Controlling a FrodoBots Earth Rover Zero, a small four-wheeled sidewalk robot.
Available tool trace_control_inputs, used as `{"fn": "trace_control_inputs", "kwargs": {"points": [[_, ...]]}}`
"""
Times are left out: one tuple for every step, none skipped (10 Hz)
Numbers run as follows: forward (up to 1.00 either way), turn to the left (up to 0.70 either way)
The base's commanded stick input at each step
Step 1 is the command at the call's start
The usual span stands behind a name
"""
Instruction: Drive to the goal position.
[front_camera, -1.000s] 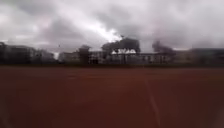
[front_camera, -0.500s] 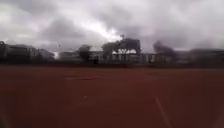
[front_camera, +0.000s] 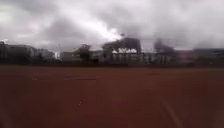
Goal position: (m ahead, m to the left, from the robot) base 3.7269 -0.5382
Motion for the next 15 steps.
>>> {"fn": "trace_control_inputs", "kwargs": {"points": [[0.7, 0.0], [0.7, -0.01], [0.7, -0.05], [0.7, -0.09], [0.7, -0.14], [0.7, -0.19], [0.7, -0.25], [0.7, -0.3], [0.7, -0.32], [0.7, -0.1], [0.7, 0.0], [0.7, 0.0], [0.7, 0.0], [0.7, 0.0], [0.7, 0.0]]}}
